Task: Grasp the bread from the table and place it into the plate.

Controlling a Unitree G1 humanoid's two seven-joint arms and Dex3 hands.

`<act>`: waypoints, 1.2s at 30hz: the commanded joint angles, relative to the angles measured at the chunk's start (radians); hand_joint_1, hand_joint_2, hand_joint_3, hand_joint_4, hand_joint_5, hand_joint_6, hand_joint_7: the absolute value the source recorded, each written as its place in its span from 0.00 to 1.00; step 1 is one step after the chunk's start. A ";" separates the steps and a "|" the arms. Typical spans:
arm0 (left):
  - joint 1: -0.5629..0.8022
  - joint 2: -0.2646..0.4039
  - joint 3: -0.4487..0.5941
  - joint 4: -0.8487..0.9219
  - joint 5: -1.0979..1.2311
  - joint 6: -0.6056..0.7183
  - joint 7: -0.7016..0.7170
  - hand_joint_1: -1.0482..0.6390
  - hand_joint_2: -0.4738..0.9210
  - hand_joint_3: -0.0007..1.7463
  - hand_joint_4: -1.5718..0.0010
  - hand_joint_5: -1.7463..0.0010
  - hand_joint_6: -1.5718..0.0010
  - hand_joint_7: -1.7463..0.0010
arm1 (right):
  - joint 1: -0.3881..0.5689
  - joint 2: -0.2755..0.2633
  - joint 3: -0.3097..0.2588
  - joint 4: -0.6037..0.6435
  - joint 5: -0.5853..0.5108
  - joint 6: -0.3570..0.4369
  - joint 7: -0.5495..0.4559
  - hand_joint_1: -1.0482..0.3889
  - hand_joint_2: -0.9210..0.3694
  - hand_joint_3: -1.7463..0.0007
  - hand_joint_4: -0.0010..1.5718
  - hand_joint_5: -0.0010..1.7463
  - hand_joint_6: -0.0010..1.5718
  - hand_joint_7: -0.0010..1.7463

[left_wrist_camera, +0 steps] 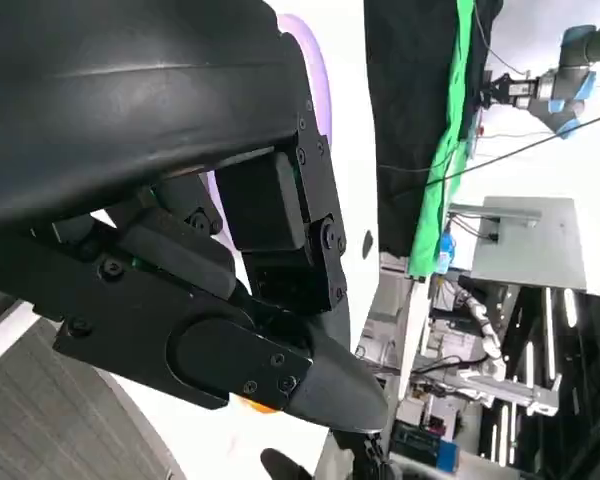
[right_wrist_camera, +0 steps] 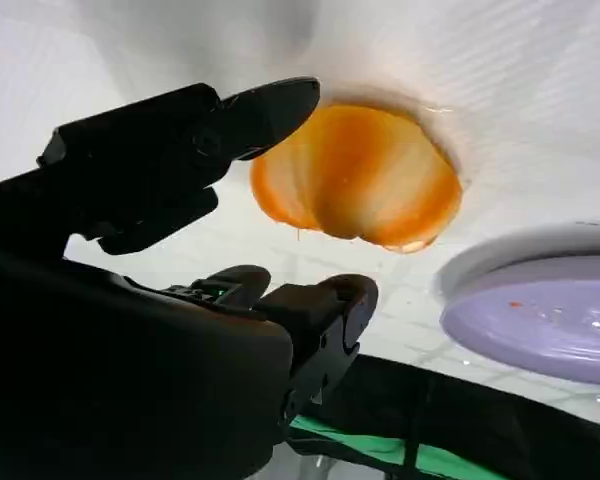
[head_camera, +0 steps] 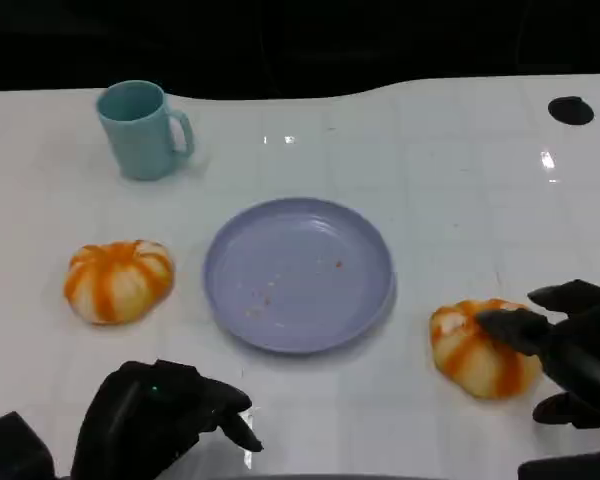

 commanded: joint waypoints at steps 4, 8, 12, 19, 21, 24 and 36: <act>0.009 0.004 -0.001 -0.007 0.008 -0.007 0.015 0.05 0.99 0.00 0.23 0.46 0.01 1.00 | -0.053 -0.009 0.044 0.053 -0.009 0.034 -0.027 0.38 0.06 0.99 0.13 0.16 0.21 0.00; 0.010 0.004 -0.004 -0.009 0.014 -0.011 0.019 0.05 0.99 0.00 0.23 0.46 0.01 1.00 | -0.079 0.002 0.073 0.084 -0.015 0.062 -0.031 0.38 0.06 1.00 0.12 0.16 0.20 0.00; 0.009 0.003 -0.004 -0.007 0.016 -0.015 0.020 0.05 0.99 0.00 0.23 0.46 0.01 1.00 | -0.097 0.008 0.098 0.109 -0.012 0.083 -0.040 0.38 0.06 1.00 0.12 0.16 0.20 0.00; 0.011 -0.002 -0.008 -0.013 0.015 -0.008 0.025 0.05 0.99 0.00 0.23 0.46 0.01 1.00 | -0.131 0.026 0.136 0.157 0.001 0.107 -0.045 0.40 0.06 1.00 0.14 0.17 0.22 0.01; 0.011 -0.002 -0.010 -0.013 0.013 -0.009 0.027 0.05 0.99 0.00 0.23 0.46 0.01 1.00 | -0.141 0.033 0.146 0.176 0.003 0.112 -0.045 0.40 0.06 1.00 0.15 0.16 0.23 0.01; 0.012 -0.005 -0.014 -0.015 0.013 -0.012 0.028 0.05 0.99 0.00 0.22 0.46 0.01 1.00 | -0.157 0.046 0.163 0.206 0.003 0.118 -0.052 0.42 0.06 1.00 0.18 0.14 0.25 0.01; 0.018 -0.008 -0.025 -0.023 0.024 -0.026 0.035 0.04 1.00 0.00 0.22 0.47 0.01 1.00 | -0.201 0.097 0.204 0.244 0.012 0.178 -0.044 0.45 0.05 1.00 0.22 0.11 0.27 0.01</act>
